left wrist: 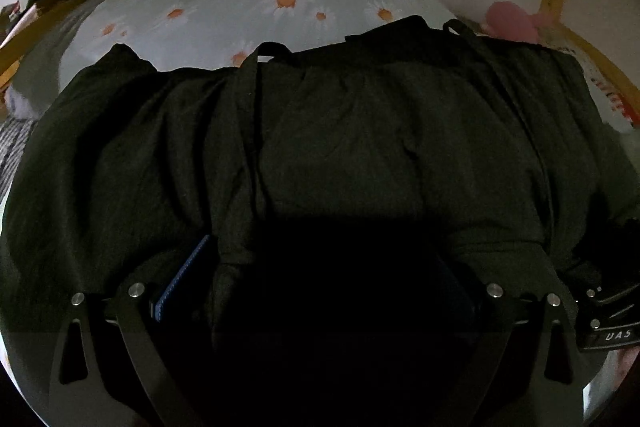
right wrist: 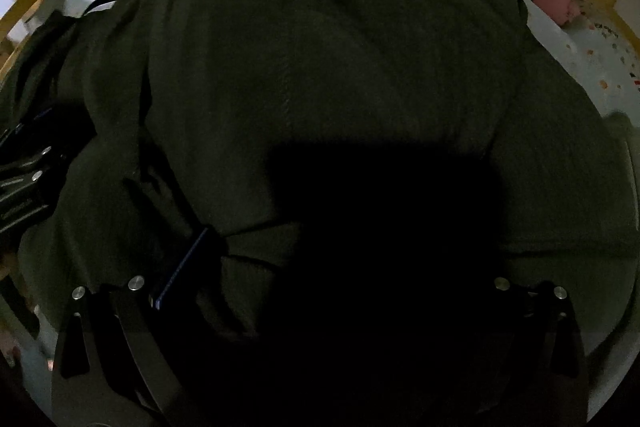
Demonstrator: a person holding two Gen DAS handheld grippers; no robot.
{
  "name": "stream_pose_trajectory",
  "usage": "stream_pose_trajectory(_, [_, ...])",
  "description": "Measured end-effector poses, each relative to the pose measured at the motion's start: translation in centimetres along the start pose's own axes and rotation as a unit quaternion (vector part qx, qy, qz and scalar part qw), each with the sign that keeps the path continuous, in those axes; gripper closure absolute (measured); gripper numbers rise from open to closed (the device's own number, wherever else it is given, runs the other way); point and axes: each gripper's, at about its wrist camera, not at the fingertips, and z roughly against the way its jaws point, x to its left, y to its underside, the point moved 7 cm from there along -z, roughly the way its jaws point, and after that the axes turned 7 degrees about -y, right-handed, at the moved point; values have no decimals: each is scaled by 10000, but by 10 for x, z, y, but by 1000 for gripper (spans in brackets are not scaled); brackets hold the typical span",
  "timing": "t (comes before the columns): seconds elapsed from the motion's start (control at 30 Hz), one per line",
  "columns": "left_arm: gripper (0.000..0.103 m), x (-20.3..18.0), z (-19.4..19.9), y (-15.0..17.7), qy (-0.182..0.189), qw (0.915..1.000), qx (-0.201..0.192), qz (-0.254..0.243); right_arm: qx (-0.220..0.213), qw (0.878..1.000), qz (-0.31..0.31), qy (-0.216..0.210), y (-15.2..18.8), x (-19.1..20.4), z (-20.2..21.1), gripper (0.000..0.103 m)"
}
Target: Fold large clothes
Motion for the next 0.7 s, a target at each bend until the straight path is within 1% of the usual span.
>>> stream_pose_trajectory(0.07, [5,4,20,21,36,10000,2,-79,-22,10000,50,-10,22,6,14,3])
stream_pose_trajectory(0.1, [5,7,30,30,74,9999,46,-138,-74,10000,61,1,29,16,15,3])
stream_pose_trajectory(0.13, [5,10,39,35,139,9997,127,-137,-160,9999,56,26,43,21,22,3])
stream_pose_trajectory(0.17, [5,16,46,39,195,9997,164,-55,-225,9997,65,45,48,24,25,3])
stream_pose_trajectory(0.2, [5,21,58,39,288,9994,140,123,-280,9996,66,58,52,27,27,3])
stream_pose_trajectory(0.27, [5,28,80,28,358,9986,-110,379,-351,9993,45,106,57,33,30,3])
stream_pose_trajectory(0.3, [5,27,82,20,287,9989,-203,301,-371,9992,16,132,59,31,31,3])
stream_pose_trajectory(0.33, [5,25,77,15,118,9996,-218,151,-374,9992,-16,167,57,30,30,2])
stream_pose_trajectory(0.37, [5,26,66,13,-85,9998,-172,54,-375,9991,-22,187,59,36,31,2])
stream_pose_trajectory(0.4, [5,26,51,14,-266,9996,-52,-42,-383,9991,-25,201,58,36,31,2])
stream_pose_trajectory(0.43, [4,25,28,20,-285,9994,155,-137,-410,9990,-25,197,56,37,33,2])
stream_pose_trajectory(0.47, [4,24,20,18,-241,9995,106,-145,-478,9987,-68,164,57,40,38,3])
stream_pose_trajectory(0.5, [4,24,19,18,-271,9995,11,-178,-571,9983,-112,103,68,48,44,3])
stream_pose_trajectory(0.53, [4,23,17,18,-370,9990,-22,-258,-840,9962,-185,-94,77,49,58,3])
stream_pose_trajectory(0.57, [4,23,16,18,-392,9989,-53,-263,-1124,9929,-242,-302,83,49,70,3])
stream_pose_trajectory(0.6, [4,23,17,19,-389,9989,-94,-253,-1517,9859,-364,-608,94,47,90,3])
stream_pose_trajectory(0.63, [4,25,16,19,-367,9990,-133,-236,-1748,9800,-471,-822,103,51,103,3])
stream_pose_trajectory(0.67, [4,25,17,23,-335,9991,-161,-216,-2024,9709,-617,-1122,114,44,118,3])
stream_pose_trajectory(0.7, [4,26,17,24,-316,9992,-168,-202,-2234,9616,-769,-1398,115,40,118,3])
